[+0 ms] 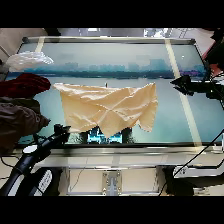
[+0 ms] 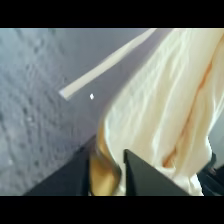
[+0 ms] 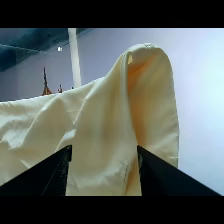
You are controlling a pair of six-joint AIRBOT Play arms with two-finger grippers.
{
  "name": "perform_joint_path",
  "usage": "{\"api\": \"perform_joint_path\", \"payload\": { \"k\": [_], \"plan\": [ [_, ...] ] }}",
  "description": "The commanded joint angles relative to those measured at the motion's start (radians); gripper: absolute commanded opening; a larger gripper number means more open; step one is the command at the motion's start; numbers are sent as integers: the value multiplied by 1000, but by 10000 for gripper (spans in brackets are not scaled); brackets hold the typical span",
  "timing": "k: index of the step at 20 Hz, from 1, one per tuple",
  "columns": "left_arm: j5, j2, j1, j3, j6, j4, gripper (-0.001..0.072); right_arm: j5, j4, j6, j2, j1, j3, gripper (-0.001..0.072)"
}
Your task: Fold the shirts.
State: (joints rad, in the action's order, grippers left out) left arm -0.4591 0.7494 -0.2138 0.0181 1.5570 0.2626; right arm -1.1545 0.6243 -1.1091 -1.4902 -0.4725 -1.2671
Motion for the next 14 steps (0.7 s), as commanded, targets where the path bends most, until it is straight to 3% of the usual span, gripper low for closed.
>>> {"api": "perform_joint_path", "payload": {
  "k": [1, 3, 8, 14],
  "plan": [
    [121, 38, 59, -31, -42, -61, 117, -21, 19, 3, 0, 0, 0, 454],
    [84, 39, 59, -32, -58, -62, 11, -48, 55, 1, -1, 5, 0, 454],
    [19, 38, 58, -34, -106, -63, 11, -11, 306, -20, -4, 76, 61, 455],
    [17, 36, 58, -35, -106, -63, 11, 30, 308, -32, -116, 119, 94, 454]
  ]
}}
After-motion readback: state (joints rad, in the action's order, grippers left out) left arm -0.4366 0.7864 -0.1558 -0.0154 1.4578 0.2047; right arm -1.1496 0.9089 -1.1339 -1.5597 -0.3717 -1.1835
